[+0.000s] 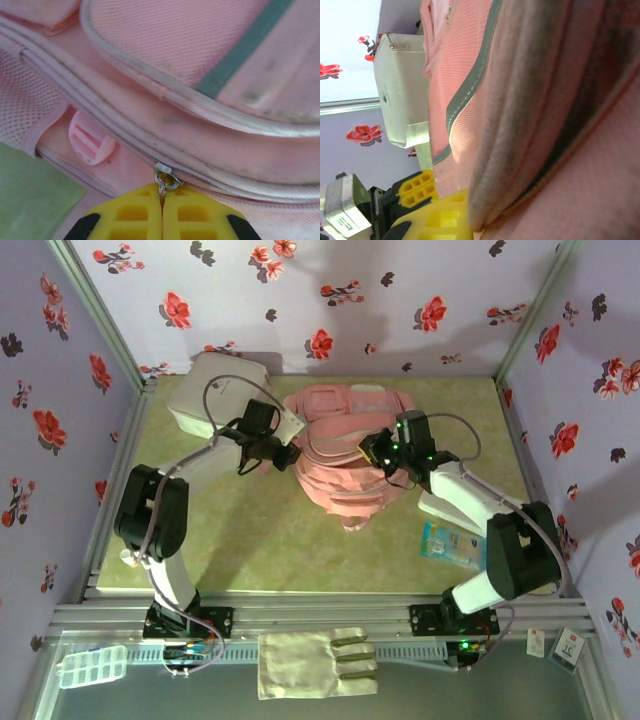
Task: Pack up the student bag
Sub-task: Unzip the student bag at the center of the table, then move the pencil case to the middle-right of the table.
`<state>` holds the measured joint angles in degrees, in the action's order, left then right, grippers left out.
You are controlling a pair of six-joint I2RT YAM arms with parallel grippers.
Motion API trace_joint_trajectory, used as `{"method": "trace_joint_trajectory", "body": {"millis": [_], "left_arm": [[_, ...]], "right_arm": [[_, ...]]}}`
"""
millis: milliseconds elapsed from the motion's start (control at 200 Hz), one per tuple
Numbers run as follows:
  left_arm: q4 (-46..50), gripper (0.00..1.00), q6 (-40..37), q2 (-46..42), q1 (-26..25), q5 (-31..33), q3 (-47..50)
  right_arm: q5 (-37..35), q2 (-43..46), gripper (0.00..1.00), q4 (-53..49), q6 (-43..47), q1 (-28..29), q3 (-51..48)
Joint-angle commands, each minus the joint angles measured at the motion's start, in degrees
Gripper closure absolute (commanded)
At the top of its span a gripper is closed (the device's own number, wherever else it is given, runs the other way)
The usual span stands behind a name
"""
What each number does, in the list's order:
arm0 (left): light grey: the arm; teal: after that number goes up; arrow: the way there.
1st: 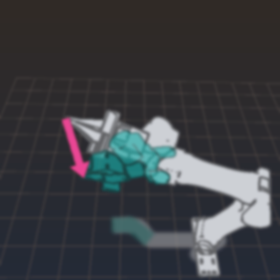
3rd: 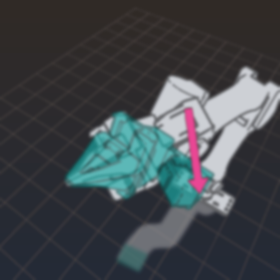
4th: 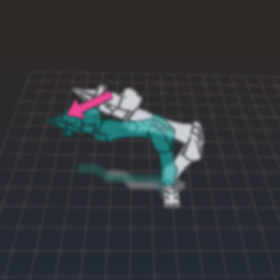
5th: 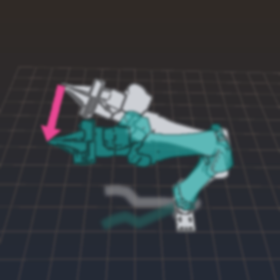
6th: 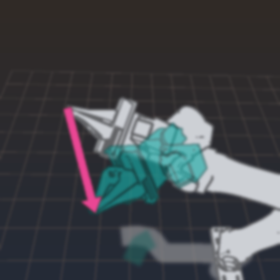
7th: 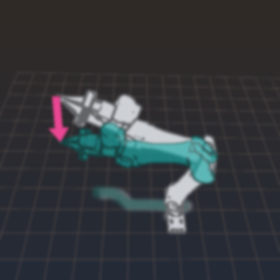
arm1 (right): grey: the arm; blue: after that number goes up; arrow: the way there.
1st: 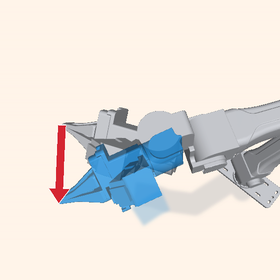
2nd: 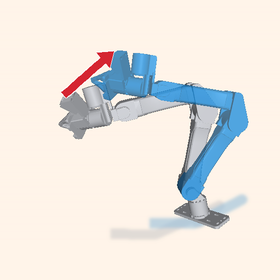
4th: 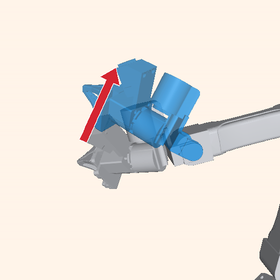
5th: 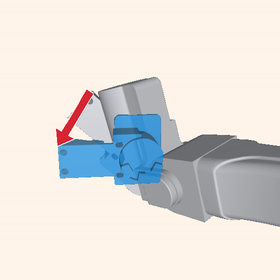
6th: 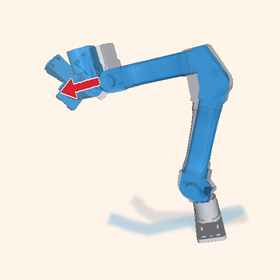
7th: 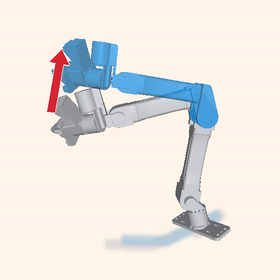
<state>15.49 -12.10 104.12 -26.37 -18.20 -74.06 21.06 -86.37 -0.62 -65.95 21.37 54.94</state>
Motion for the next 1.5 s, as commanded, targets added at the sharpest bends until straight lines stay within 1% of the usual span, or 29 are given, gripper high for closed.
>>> {"method": "trace_joint_trajectory", "body": {"millis": [0, 100, 205, 360, 385, 410, 435, 450, 500, 550, 610, 675, 830, 860, 950, 1020, 1050, 1130, 1195, 1325, 1395, 1495], "left_arm": [[-1.8, 0.99, 4.6, 2.2, 1.6, 7.0, -4.5], [-0.9, 0.99, 4.9, 4.0, 2.2, 9.4, -6.3], [-1.0, 0.99, 4.4, 4.6, 3.0, 9.6, -6.8], [-1.1, 0.96, 4.9, 3.6, 4.0, 9.7, -6.5], [-1.5, 0.94, 5.2, 3.2, 4.1, 9.9, -5.9], [-1.9, 0.91, 5.4, 2.8, 4.2, 9.9, -5.4], [-2.4, 0.86, 5.6, 2.2, 4.3, 9.9, -4.8], [-2.7, 0.81, 5.7, 1.7, 4.3, 9.9, -4.4], [-2.8, 0.7, 5.7, 0.3, 4.3, 9.9, -3.3], [-2.1, 0.61, 6.0, -1.5, 4.3, 9.9, -2.5], [-1.2, 0.52, 7.3, -3.9, 4.4, 10.6, -1.8], [-1.2, 0.43, 8.9, -7.0, 4.4, 11.8, -0.2], [-1.7, 0.25, 13.6, -14.3, 4.6, 15.5, 3.8], [-1.7, 0.21, 16.0, -15.8, 4.5, 16.5, 4.6], [-1.7, 0.13, 19.0, -19.4, 4.5, 19.4, 7.0], [-1.9, 0.06, 20.9, -22.1, 4.6, 21.7, 8.5], [-1.9, 0.01, 21.5, -23.1, 4.6, 22.4, 9.1], [-2.2, 0.0, 21.9, -25.7, 4.7, 22.7, 10.6], [-2.3, 0.0, 22.3, -27.3, 4.7, 22.7, 11.3], [-1.8, 0.0, 22.4, -28.7, 4.7, 22.7, 11.5], [-1.6, 0.0, 22.7, -29.0, 4.7, 22.7, 11.3], [-1.1, 0.0, 23.6, -28.7, 4.7, 22.5, 10.8]], "right_arm": [[1.1, -1.3, 0.9, 1.6, 1.8, 0.1, 1.9], [1.2, -1.1, 0.9, 0.8, 2.6, 0.0, 2.2], [1.6, -0.8, 0.9, -0.1, 3.5, 0.0, 2.3], [7.5, -3.6, 0.85, 0.8, 4.6, 0.0, 4.2], [7.9, -3.8, 0.82, 0.4, 5.0, 0.0, 4.6], [7.8, -3.7, 0.77, -0.7, 5.5, 0.0, 4.9], [6.8, -3.1, 0.69, -2.7, 6.5, 0.0, 5.3], [6.0, -2.6, 0.64, -4.1, 7.4, -0.1, 5.6], [1.2, -0.4, 0.51, -10.2, 10.7, -0.1, 6.4], [-5.1, 2.0, 0.4, -17.5, 14.9, -0.2, 7.5], [-11.7, 5.3, 0.3, -24.3, 18.6, -1.0, 7.8], [-15.8, 8.6, 0.25, -27.9, 21.2, -2.8, 6.5], [-25.9, 15.8, 0.22, -34.5, 26.0, -6.8, 2.3], [-28.2, 16.9, 0.21, -35.5, 26.3, -7.7, 1.6], [-32.5, 18.9, 0.22, -36.5, 26.7, -10.6, -1.0], [-32.6, 18.7, 0.22, -37.1, 25.5, -14.5, -2.4], [-31.7, 18.2, 0.22, -36.8, 25.2, -16.1, -3.2], [-28.9, 16.6, 0.22, -35.4, 25.0, -19.8, -4.5], [-26.9, 14.5, 0.21, -32.9, 26.2, -21.6, -5.3], [-22.9, 7.9, 0.2, -29.2, 27.7, -25.3, -4.1], [-21.9, 3.7, 0.2, -28.4, 29.2, -26.5, -1.9], [-19.7, -2.0, 0.21, -28.0, 31.5, -26.6, 1.3]]}}
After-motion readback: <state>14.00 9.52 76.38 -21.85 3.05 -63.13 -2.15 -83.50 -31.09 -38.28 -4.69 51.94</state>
